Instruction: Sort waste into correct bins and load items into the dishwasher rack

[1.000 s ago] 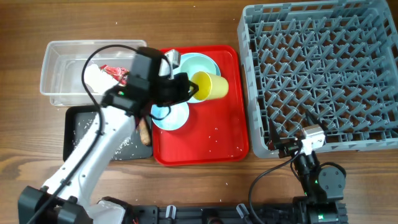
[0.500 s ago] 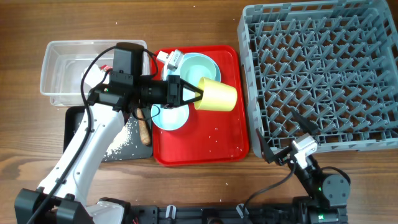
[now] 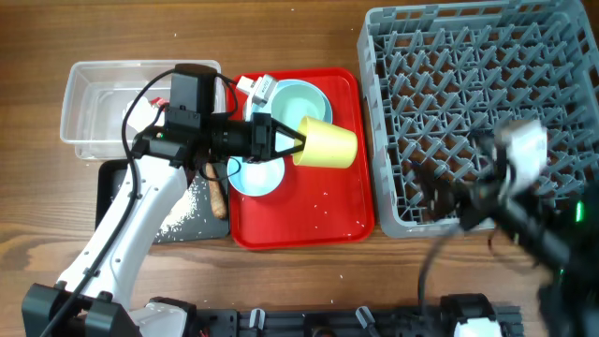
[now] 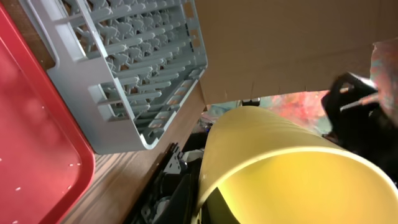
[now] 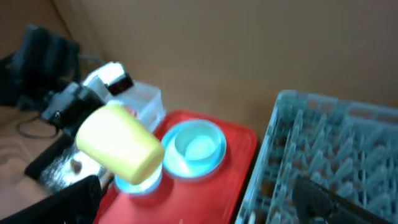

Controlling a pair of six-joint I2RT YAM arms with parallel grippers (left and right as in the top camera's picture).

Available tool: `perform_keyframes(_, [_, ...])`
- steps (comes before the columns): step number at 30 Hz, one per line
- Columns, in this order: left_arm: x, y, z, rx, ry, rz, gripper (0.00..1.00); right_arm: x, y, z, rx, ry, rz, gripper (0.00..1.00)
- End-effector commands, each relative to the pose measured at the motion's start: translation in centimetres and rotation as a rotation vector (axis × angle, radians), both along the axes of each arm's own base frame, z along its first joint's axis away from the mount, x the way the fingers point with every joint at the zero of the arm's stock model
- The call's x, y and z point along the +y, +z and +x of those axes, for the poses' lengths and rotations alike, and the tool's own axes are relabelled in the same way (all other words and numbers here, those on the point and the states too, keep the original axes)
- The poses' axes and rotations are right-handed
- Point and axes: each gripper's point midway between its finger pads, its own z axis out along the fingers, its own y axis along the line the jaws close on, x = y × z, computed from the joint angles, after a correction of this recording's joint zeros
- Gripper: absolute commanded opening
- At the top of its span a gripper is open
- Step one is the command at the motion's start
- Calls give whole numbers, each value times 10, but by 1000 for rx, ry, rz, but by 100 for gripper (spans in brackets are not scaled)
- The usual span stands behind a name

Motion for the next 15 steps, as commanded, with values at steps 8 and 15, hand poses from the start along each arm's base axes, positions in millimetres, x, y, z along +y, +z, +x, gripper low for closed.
perform_keyframes(8, [3, 17, -4, -44, -26, -49, 4, 33, 27, 83, 325, 178, 68, 100])
perform_keyframes(15, [5, 49, 7, 6, -26, -156, 4, 66, -10, 92, 460, 461, 161, 100])
